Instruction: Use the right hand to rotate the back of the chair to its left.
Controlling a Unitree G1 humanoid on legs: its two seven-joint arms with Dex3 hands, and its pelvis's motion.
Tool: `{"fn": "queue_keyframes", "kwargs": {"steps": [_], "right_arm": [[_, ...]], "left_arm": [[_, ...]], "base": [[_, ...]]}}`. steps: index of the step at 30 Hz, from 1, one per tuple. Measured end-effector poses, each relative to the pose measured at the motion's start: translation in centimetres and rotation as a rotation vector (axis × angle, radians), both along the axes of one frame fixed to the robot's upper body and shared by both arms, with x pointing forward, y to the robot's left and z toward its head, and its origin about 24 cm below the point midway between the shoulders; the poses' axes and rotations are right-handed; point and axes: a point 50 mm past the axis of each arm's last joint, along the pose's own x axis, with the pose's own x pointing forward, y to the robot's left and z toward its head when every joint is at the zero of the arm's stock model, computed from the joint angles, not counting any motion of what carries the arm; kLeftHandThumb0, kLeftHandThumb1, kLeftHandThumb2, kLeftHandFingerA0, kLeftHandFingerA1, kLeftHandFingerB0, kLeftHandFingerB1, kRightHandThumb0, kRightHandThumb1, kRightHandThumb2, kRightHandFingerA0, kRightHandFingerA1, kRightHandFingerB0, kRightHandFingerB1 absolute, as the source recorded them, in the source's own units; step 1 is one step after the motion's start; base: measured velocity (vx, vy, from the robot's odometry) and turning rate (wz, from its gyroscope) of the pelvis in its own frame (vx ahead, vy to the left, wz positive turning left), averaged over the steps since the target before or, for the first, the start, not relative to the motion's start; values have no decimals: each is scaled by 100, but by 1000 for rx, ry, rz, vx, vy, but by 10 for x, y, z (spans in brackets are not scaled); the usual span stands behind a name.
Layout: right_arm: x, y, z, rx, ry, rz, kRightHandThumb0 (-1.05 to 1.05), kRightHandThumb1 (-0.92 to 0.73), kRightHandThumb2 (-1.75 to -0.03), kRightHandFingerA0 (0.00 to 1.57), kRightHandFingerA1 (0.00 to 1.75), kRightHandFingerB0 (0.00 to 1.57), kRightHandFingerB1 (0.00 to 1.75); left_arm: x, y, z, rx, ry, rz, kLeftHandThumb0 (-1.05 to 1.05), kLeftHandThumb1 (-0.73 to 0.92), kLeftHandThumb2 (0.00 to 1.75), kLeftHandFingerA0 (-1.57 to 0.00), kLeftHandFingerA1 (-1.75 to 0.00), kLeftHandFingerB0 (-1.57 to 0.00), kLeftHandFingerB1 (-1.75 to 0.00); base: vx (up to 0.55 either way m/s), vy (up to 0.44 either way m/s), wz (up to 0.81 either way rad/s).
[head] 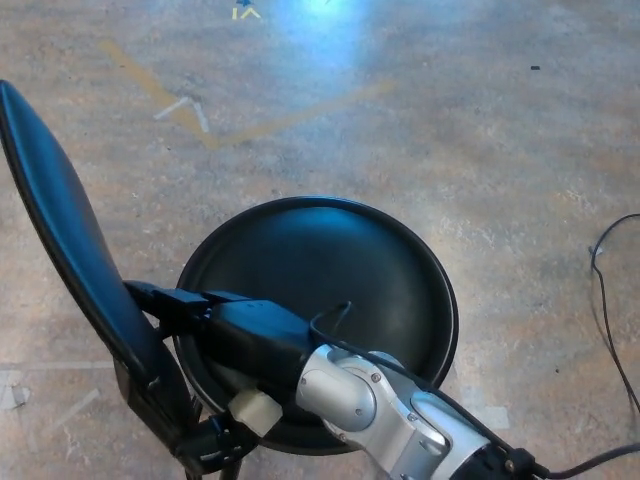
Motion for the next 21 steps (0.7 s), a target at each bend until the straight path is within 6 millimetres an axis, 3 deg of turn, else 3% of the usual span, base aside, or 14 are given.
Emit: {"fn": "queue_keyframes", "kwargs": {"steps": [5, 6, 8, 11, 12, 14, 15, 18, 19, 20, 21], "right_arm": [[-1, -8, -1, 12, -6, -15, -101, -56, -90, 0, 13, 0, 0], [-2, -11, -1, 18, -12, -18, -102, -71, -62, 0, 0, 0, 0], [-4, -18, 0, 34, -24, -24, -99, -70, -62, 0, 0, 0, 0], [-8, -33, 5, 64, -56, -46, -100, -71, -65, 0, 0, 0, 0], [-10, -42, 8, 78, -74, -63, -100, -52, -90, 0, 12, 0, 0], [-13, -57, 10, 96, -92, -93, -105, -60, -101, 0, 16, 0, 7], [-15, -63, 10, 104, -98, -106, -98, -69, -62, 0, 0, 0, 0], [-22, -92, 10, 117, -121, -164, -101, -70, -62, 0, 0, 0, 0], [-27, -110, 10, 130, -133, -209, -97, -69, -65, 0, 0, 0, 0], [-28, -113, 9, 133, -135, -217, -97, -69, -65, 0, 0, 0, 0], [-33, -128, 8, 140, -142, -258, -104, -61, -101, 0, 10, 0, 0]], "left_arm": [[1, 0, 0, 0, -2, -1, -49, 84, 65, -62, -52, -56, -47], [1, 0, 0, 1, -3, -4, -49, 84, 65, -63, -53, -56, -48], [2, -1, 0, 2, -3, -11, -48, 83, 64, -62, -54, -56, -48], [4, -1, 1, 4, -6, -12, -49, 84, 65, -61, -54, -55, -48], [5, -1, 1, 5, -7, -12, -49, 83, 64, -61, -53, -57, -48], [5, -1, 1, 4, -9, -8, -49, 84, 65, -61, -52, -56, -47], [5, -1, 1, 4, -10, -5, -50, 84, 65, -61, -51, -56, -46], [3, 0, 1, 3, -9, 7, -50, 84, 65, -63, -53, -56, -47], [3, 0, 1, 3, -9, 7, -49, 84, 65, -64, -53, -55, -47], [3, 0, 1, 3, -10, 7, -49, 84, 65, -64, -53, -55, -47], [2, 1, 1, 4, -9, 7, -49, 84, 65, -63, -53, -55, -47]], "base": [[0, 0, 0], [0, 0, 0], [0, 0, 0], [0, 0, 0], [0, 0, 0], [0, 0, 0], [0, 0, 0], [0, 0, 0], [0, 0, 0], [0, 0, 0], [0, 0, 0]]}}
